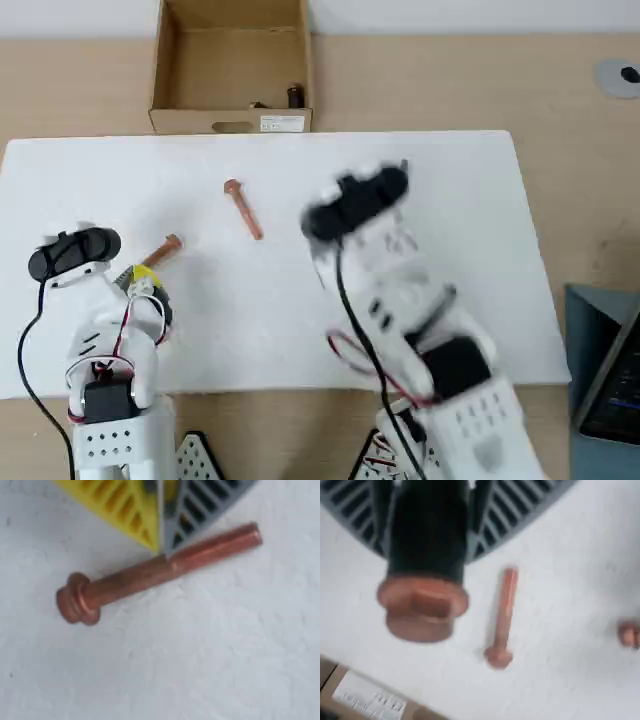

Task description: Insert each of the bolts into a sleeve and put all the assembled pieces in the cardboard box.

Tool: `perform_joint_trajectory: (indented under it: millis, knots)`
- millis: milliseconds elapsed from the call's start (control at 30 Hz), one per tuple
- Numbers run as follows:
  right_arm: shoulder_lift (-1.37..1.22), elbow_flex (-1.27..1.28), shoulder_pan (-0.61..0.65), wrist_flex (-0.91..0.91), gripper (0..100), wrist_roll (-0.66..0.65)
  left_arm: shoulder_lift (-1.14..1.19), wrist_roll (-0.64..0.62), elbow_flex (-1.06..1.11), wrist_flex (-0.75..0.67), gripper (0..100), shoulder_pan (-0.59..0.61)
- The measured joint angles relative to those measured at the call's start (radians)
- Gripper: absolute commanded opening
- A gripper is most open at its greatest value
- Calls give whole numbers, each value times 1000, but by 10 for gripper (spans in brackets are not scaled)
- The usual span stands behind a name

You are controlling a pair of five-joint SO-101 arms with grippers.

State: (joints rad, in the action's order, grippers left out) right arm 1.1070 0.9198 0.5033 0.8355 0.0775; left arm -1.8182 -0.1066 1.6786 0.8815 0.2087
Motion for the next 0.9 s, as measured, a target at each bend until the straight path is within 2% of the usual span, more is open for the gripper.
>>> perform_joint_trajectory:
  millis: [233,467,900]
  knots:
    - [-563,-396,-72,-173,9,0,0,0,0,0,4,0]
    - [-1128,-904,-100,-203,9,-12,0,0,0,0,4,0]
    - [-1956,-1817,-97,-203,9,-333,0,0,0,0,4,6]
